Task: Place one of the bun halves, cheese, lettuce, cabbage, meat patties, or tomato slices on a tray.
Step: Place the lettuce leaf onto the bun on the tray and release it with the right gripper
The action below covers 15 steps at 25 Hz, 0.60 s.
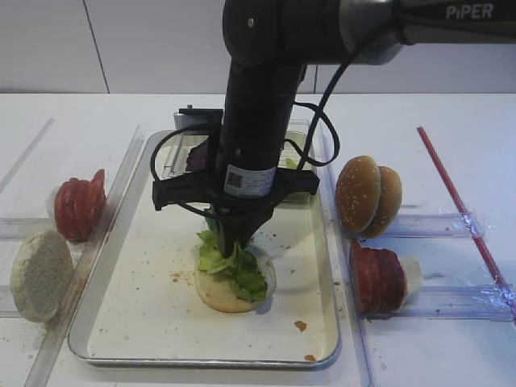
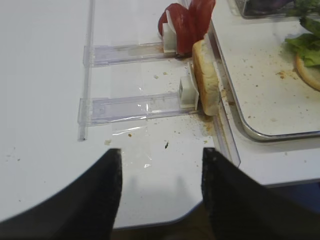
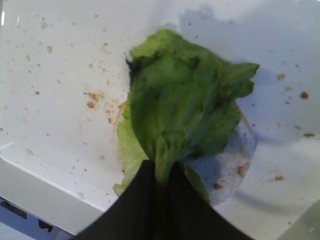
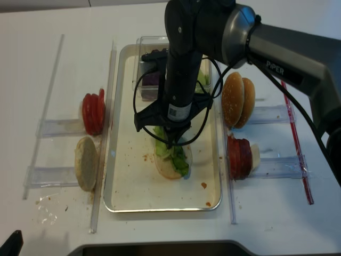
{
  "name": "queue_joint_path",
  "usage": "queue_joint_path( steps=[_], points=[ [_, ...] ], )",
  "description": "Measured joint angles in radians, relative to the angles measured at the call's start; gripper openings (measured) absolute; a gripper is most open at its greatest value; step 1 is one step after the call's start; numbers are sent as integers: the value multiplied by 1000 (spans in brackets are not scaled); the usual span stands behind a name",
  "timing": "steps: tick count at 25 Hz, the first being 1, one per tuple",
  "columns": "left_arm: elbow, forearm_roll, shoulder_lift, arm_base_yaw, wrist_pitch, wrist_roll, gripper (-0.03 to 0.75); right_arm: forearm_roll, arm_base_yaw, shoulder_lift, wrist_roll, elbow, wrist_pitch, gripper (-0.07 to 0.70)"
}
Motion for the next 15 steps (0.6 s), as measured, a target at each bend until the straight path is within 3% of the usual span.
queue_joint_path(
  steps=[5,15],
  points=[
    [0,0,0,0,0,0,347,-4,0,0,-9,0,0,185],
    [0,0,0,0,0,0,347,-31,0,0,-17,0,0,556]
  ],
)
